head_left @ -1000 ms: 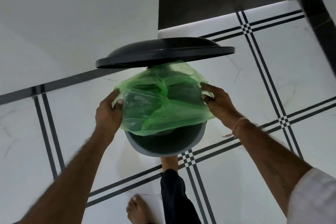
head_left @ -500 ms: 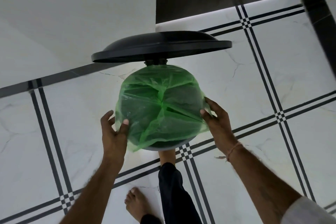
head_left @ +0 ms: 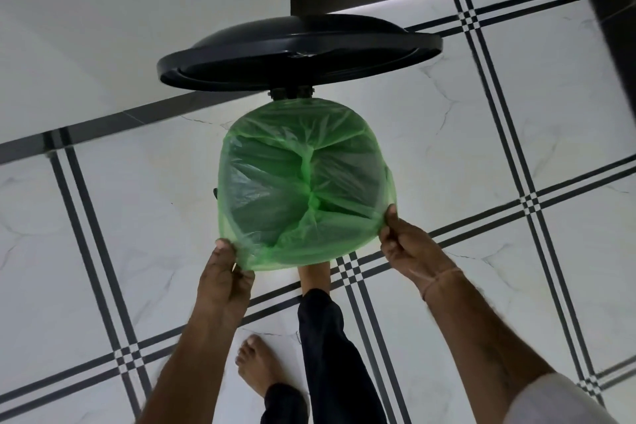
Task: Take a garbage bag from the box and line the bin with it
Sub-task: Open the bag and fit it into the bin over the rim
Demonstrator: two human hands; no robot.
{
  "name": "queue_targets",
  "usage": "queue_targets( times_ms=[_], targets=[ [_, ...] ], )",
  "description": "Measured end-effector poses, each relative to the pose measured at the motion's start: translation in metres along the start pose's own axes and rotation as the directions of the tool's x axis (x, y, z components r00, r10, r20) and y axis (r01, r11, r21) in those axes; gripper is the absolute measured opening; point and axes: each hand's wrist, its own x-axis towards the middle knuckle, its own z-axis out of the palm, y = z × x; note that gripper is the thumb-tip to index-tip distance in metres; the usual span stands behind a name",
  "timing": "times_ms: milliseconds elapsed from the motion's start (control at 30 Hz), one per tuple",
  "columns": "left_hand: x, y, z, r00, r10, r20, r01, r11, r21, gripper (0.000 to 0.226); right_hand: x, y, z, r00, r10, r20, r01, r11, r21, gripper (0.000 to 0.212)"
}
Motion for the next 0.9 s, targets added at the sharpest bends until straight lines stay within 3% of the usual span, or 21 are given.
queue_targets(
  times_ms=[100,267,433,533,600,767,900],
  targets=[
    [0.008,0.006,0.005,0.994,-0.086,-0.071,0.083,0.995,-0.049,0.019,0.008,-0.005,0.004,1.0,-0.002,-0.016,0.005,0.985,0.174,0.023],
    [0.016,0.009,0.012,0.987,-0.087,-0.133,0.075,0.993,-0.093,0.023,0.009,-0.003,0.01,0.983,-0.148,0.108,0.126,0.973,0.192,0.017],
    [0.004,0.009,0.015,1.0,0.017,0.015,-0.016,0.998,-0.064,0.029,0.002,0.008,0.015,0.967,-0.209,0.145,0.195,0.975,0.108,0.045],
    [-0.006,0.016,0.024,0.997,0.063,0.035,-0.064,0.997,0.033,0.038,0.004,0.014,0.02,0.969,-0.216,0.117,0.209,0.976,0.065,0.056],
    [-0.006,0.018,0.029,0.998,0.054,0.018,-0.055,0.996,0.073,0.027,0.005,0.012,0.026,0.974,-0.216,0.07,0.213,0.976,0.053,0.053],
    [-0.003,0.022,0.032,0.999,0.025,-0.038,-0.02,0.992,0.121,0.018,0.007,0.008,0.041,0.959,-0.265,-0.097,0.27,0.962,0.048,0.019],
    [0.003,0.023,0.032,0.996,-0.021,-0.09,0.036,0.986,0.162,0.024,0.003,0.005,0.038,0.979,-0.201,-0.043,0.203,0.978,0.039,0.036]
  ],
)
